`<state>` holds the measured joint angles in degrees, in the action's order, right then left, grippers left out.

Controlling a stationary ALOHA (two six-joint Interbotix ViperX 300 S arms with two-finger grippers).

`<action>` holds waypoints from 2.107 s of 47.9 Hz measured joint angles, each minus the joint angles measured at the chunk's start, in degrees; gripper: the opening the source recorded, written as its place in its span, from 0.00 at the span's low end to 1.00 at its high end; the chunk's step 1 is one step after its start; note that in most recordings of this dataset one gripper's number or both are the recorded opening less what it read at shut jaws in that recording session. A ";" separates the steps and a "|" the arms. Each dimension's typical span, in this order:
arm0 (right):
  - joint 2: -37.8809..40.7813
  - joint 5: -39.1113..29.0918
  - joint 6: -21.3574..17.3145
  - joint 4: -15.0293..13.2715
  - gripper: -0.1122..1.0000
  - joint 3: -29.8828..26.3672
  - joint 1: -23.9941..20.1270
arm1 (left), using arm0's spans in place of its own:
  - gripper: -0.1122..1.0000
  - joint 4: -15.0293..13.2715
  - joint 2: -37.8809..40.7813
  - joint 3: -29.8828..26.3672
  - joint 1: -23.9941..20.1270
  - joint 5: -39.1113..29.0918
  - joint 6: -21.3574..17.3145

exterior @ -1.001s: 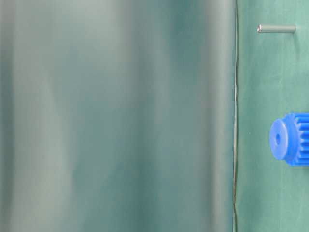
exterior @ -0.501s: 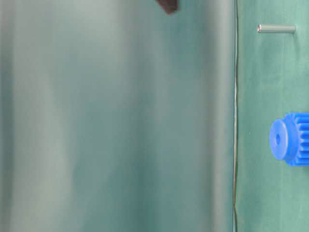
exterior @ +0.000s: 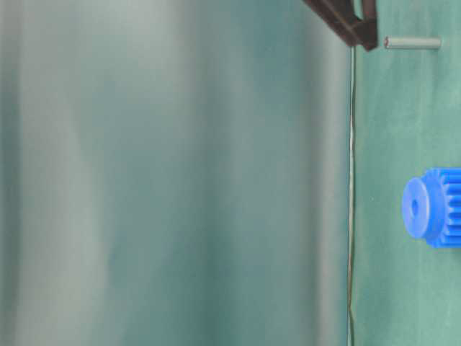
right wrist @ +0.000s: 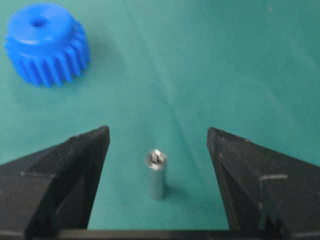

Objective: Insert the shaft placed at a random location into the center hole of the small gear at another random location.
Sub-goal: 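Move the right gripper toward the silver shaft on the table, then close the right gripper on the silver shaft and lift it upright, then carry the held shaft left over the blue gear's center hole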

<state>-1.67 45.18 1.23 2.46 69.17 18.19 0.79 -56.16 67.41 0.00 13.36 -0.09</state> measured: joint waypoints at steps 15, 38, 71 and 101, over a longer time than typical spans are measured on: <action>4.92 1.85 0.00 0.88 0.77 -0.35 0.70 | 0.10 0.00 0.00 0.00 0.00 -0.53 0.09; 5.36 0.09 0.00 0.62 0.23 -2.02 0.70 | 0.10 0.09 0.00 0.00 0.00 -1.14 0.09; -12.92 -16.08 -0.09 0.53 0.23 -4.92 -1.23 | 0.10 0.09 0.00 0.00 0.00 -2.11 0.18; -3.43 -16.44 -0.09 0.53 0.23 -15.03 -6.06 | 0.10 0.09 0.09 0.00 0.00 -2.29 0.35</action>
<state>-5.10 28.74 1.14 2.99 54.14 12.13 0.88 -56.07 67.41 0.00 11.07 0.26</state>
